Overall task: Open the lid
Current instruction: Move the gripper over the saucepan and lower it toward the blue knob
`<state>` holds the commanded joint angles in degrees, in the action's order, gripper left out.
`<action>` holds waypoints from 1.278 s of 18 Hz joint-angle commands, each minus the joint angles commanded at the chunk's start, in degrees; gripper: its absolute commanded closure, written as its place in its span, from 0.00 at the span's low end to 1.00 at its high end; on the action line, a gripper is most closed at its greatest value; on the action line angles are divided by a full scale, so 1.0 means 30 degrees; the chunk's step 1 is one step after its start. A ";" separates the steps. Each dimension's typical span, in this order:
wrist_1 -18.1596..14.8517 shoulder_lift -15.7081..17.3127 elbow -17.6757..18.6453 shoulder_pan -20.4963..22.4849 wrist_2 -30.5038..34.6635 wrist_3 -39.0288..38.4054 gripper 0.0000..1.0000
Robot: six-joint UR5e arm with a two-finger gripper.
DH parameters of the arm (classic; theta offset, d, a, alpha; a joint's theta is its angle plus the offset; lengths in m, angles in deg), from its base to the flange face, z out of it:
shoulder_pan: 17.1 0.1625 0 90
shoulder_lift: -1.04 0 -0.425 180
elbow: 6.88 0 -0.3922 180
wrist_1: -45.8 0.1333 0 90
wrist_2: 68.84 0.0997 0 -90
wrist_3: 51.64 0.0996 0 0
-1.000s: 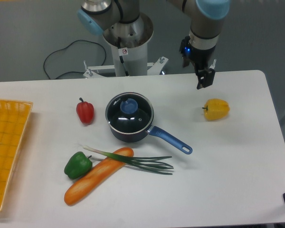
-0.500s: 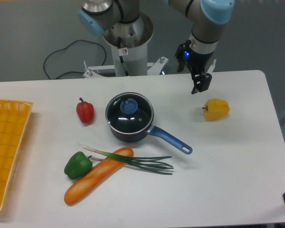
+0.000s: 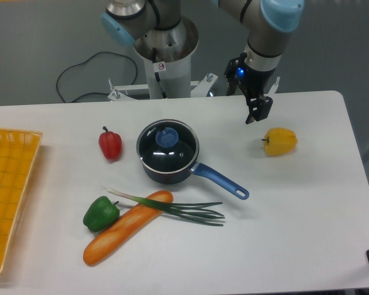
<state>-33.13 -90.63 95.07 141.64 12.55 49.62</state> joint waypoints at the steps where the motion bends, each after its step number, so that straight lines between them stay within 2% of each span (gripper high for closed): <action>1: 0.0000 0.0000 0.0000 -0.0031 0.0029 -0.0119 0.00; 5: 0.0000 0.0029 0.0000 -0.0645 0.0205 -0.1521 0.00; 10: 0.0320 -0.0088 -0.0146 -0.2430 0.0789 -0.3778 0.00; 12: 0.0527 -0.0262 -0.0117 -0.3163 0.1141 -0.5442 0.00; 18: 0.0673 -0.0644 -0.0059 -0.4570 0.2197 -0.8463 0.00; 21: 0.1666 -0.1025 0.0437 -0.5914 0.3158 -1.0048 0.00; 23: 0.2719 -0.1346 0.1052 -0.6941 0.4214 -1.0984 0.00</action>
<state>-24.97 -94.67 98.23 120.81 25.19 16.67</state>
